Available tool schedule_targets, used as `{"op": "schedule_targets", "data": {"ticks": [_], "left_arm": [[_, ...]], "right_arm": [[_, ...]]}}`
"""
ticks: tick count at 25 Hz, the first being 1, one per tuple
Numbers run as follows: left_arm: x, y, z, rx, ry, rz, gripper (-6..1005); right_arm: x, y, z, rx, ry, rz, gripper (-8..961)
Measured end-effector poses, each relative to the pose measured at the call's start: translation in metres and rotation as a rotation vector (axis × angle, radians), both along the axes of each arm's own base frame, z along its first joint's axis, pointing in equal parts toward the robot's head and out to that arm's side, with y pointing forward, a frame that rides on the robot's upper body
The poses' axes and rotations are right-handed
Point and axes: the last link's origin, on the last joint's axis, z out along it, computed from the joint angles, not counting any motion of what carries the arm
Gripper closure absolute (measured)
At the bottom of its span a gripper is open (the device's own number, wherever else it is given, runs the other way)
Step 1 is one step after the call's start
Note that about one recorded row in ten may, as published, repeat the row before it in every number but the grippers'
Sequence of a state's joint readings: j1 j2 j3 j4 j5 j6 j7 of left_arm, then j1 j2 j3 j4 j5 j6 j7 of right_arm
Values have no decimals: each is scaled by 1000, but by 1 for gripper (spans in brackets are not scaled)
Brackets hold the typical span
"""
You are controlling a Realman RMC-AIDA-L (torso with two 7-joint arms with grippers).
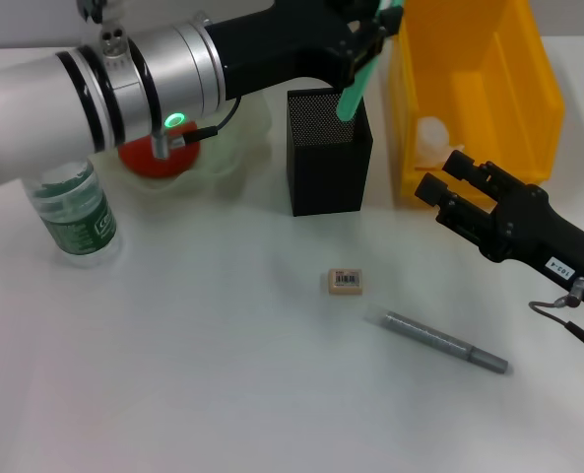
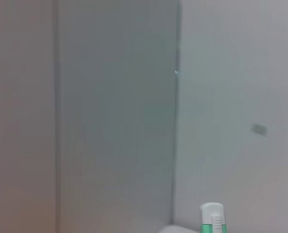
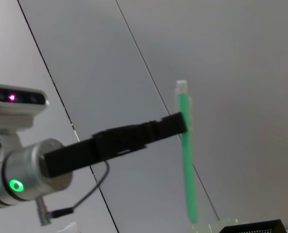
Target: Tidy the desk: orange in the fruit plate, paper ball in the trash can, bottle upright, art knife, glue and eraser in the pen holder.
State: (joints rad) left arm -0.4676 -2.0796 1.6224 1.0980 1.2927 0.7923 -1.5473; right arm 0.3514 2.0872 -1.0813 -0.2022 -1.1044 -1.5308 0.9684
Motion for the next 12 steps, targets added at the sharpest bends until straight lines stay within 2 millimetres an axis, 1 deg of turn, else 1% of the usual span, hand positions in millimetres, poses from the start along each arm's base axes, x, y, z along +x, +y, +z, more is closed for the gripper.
{"op": "schedule_targets", "data": {"ticks": [3,6,8,12], "left_arm": [[-10,9,-4,30,-50,41,747],[-22,14,-6,67,-83,65,744],[-30,15,-7,96,-102,78,741],[-42,12,-14,119,-92,71,736]], "right_arm": [[-1,0,-1,-5,2,-1,266],[-1,0,-1,-6,3,0,266],[-1,0,-1,-6,3,-1,266],[-1,1,-1,-6,3,1,266]]}}
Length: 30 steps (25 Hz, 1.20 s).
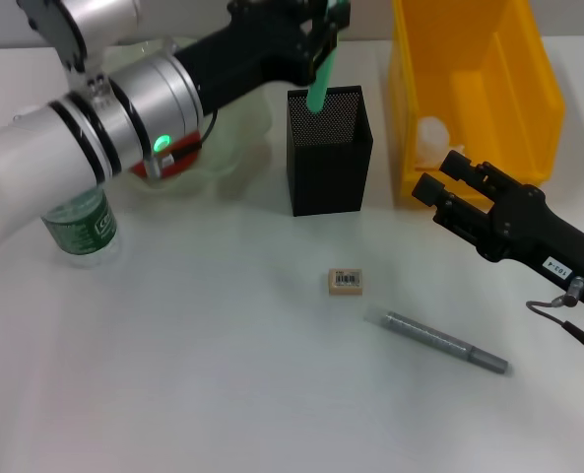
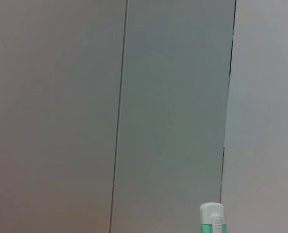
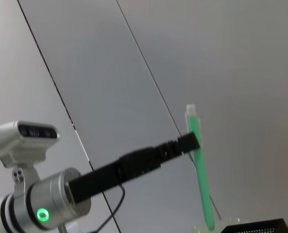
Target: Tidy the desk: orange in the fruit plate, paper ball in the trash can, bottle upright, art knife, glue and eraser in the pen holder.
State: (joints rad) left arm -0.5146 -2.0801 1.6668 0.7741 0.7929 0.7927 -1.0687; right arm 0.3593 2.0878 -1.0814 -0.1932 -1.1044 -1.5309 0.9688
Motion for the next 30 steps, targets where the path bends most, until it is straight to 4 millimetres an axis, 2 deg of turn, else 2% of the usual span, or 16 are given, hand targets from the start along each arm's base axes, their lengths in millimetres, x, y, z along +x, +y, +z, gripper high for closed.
{"op": "schedule_targets", "data": {"ticks": [8,30], "left_arm": [[-14,-7,-11,8,13,3,726],[-16,-6,-27,-12,95,-30,698]], "right_arm": [[-5,7,-1,0,-8,12,267],[-4,8,-1,-1,-13,7,267]]}}
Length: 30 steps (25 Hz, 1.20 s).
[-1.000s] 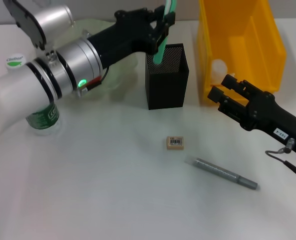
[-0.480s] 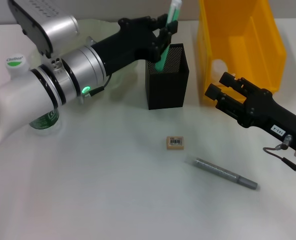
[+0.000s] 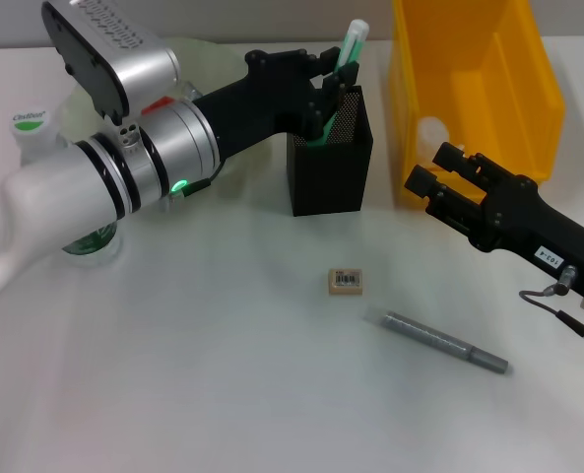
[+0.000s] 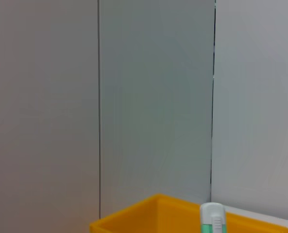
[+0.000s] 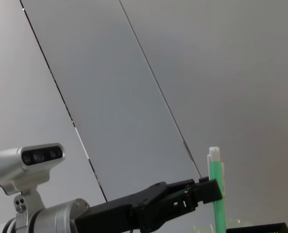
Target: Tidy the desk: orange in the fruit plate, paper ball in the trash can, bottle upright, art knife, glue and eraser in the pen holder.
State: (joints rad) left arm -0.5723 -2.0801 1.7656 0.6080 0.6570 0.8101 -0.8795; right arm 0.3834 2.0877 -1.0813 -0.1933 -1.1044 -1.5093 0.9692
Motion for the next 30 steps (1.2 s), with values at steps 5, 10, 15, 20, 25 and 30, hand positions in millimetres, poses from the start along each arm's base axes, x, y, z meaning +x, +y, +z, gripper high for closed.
{"op": "schedule_targets", "data": {"ticks": [5,10,15,20,25,30], "left_arm": [[-4,0,0,-1,-3,17,691],[-5,-1,0,0,-10,25,685],[-8,-2,-1,-4,-10,31,685],[0,-9,4,-36,-84,14,685],[10,-27,29,-104,-108,-23,686],[11,-39,51,-139,-22,-37,686]], "right_arm": [[0,0,0,0,0,1,267],[0,0,0,0,0,1,267],[0,0,0,0,0,2,267],[0,0,0,0,0,2,267],[3,-3,2,2,0,-5,267],[4,-3,3,3,0,-6,266]]}}
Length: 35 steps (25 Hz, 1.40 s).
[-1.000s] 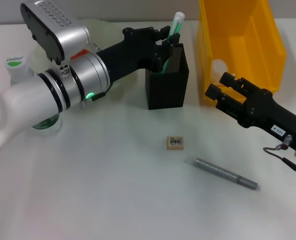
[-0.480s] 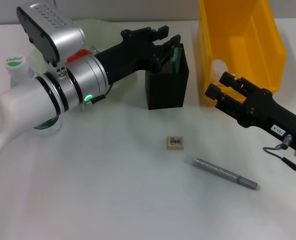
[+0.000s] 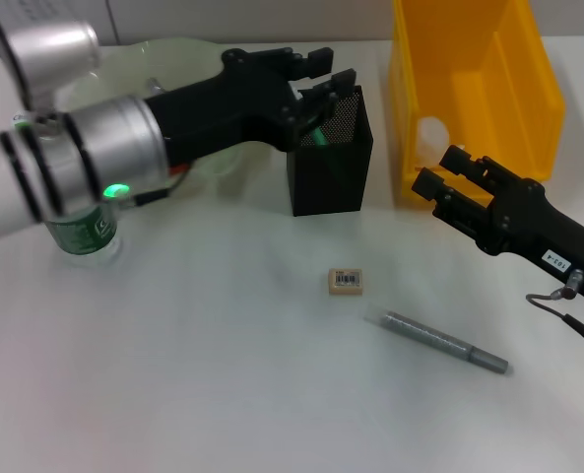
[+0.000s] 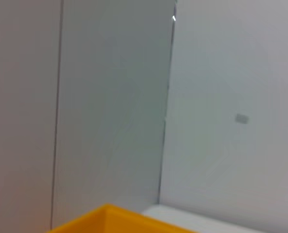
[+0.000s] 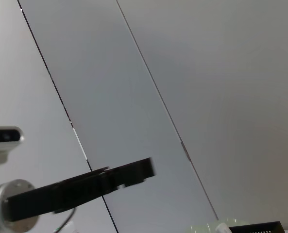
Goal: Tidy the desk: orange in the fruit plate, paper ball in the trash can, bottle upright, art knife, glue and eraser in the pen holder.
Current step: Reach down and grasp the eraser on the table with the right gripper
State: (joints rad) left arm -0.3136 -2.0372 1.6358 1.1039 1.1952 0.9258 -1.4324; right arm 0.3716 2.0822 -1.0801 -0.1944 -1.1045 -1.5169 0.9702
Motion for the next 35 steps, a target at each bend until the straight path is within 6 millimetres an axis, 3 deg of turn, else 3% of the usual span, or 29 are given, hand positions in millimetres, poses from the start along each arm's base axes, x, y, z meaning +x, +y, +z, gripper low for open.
{"op": "schedule_targets", "data": {"ticks": [3,6,8,12,13,17,26,32,35], "left_arm": [[3,-16,23,-45,109,-42,686],[3,-23,32,-76,186,-36,686],[-5,-35,48,-105,304,-14,686],[-25,-50,69,-120,316,-2,680],[-34,-59,82,-123,244,-11,678],[-52,-70,96,-115,152,-11,649],[-103,-99,90,-121,-47,-115,449],[-129,-110,79,-18,-159,-102,213],[-134,-113,71,0,-171,-101,210]], "right_arm": [[-1,2,1,3,-2,5,266],[-2,3,1,2,-3,6,267],[-3,4,1,2,-3,10,267],[-4,6,1,4,-5,14,266],[-5,7,1,4,-5,18,266],[-8,10,1,4,-5,27,266],[-13,15,3,-3,-2,48,267],[-25,24,27,-114,-31,133,268],[-41,31,39,-222,-97,185,271]]}}
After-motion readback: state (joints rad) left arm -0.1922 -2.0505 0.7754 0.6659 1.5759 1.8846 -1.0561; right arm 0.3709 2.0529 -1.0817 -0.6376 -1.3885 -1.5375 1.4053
